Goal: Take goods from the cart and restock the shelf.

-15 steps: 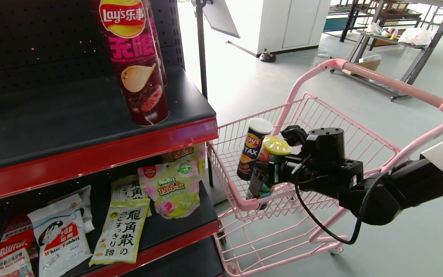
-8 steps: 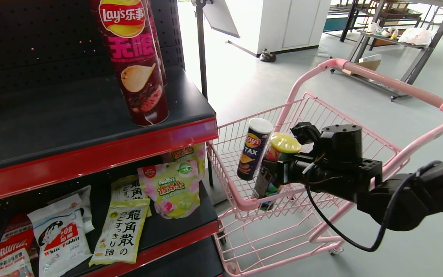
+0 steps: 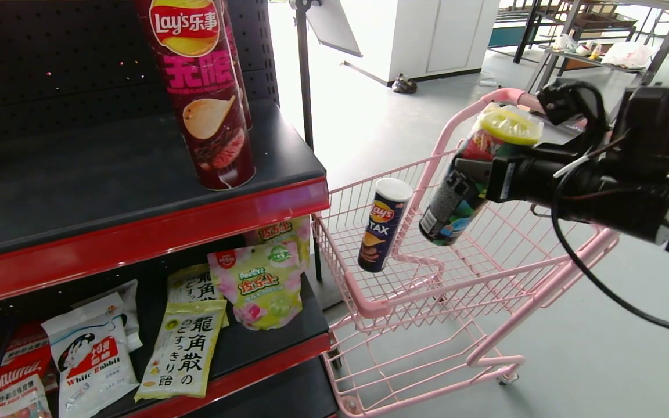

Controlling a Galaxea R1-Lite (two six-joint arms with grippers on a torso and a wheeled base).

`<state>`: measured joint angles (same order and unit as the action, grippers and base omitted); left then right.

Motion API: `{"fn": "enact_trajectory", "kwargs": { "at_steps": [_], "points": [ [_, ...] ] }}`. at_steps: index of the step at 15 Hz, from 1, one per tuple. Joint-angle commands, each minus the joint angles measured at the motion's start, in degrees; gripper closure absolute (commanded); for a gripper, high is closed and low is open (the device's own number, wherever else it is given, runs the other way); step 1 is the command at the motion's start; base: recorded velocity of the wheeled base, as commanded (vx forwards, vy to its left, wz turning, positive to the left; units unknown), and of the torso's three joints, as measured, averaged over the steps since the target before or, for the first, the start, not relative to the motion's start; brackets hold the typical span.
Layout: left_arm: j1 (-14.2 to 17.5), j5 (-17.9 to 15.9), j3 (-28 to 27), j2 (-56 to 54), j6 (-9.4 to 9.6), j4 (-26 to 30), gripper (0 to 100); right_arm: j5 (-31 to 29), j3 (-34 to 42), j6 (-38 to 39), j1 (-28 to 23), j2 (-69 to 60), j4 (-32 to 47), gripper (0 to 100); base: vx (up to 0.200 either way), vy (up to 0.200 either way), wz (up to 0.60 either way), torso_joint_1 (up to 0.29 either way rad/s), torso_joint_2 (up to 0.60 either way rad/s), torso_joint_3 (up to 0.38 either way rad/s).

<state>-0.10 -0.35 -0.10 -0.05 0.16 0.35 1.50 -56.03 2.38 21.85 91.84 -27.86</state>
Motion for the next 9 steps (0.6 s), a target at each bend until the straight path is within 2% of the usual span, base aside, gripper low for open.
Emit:
{"fn": "enact_trajectory", "kwargs": {
  "at_steps": [1, 4, 5, 6, 8, 9],
  "points": [
    [0.01, 0.0, 0.01, 0.05, 0.02, 0.0, 0, -0.53, -3.3, -0.36, -0.66, -10.63, 7.82, 100, 0.0, 0.0, 0.0, 0.0, 0.0, 0.0],
    [0.01, 0.0, 0.01, 0.05, 0.02, 0.0, 0, -9.15, 6.37, -5.1, -2.07, -35.59, 33.66, 100, 0.0, 0.0, 0.0, 0.0, 0.0, 0.0],
    [0.01, 0.0, 0.01, 0.05, 0.02, 0.0, 0, -8.09, 9.53, -5.19, -2.25, -41.22, 38.67, 100, 0.0, 0.0, 0.0, 0.0, 0.0, 0.0],
    [0.01, 0.0, 0.01, 0.05, 0.02, 0.0, 0, -7.92, 13.58, -4.75, -3.56, -47.28, 41.83, 100, 0.0, 0.0, 0.0, 0.0, 0.0, 0.0],
    [0.01, 0.0, 0.01, 0.05, 0.02, 0.0, 0, -8.35, 18.76, -5.19, -8.49, -53.08, 42.62, 100, 0.0, 0.0, 0.0, 0.0, 0.0, 0.0],
    [0.01, 0.0, 0.01, 0.05, 0.02, 0.0, 0, -9.23, 21.05, -6.42, -12.62, -54.4, 42.88, 100, 0.0, 0.0, 0.0, 0.0, 0.0, 0.0]
  ]
}}
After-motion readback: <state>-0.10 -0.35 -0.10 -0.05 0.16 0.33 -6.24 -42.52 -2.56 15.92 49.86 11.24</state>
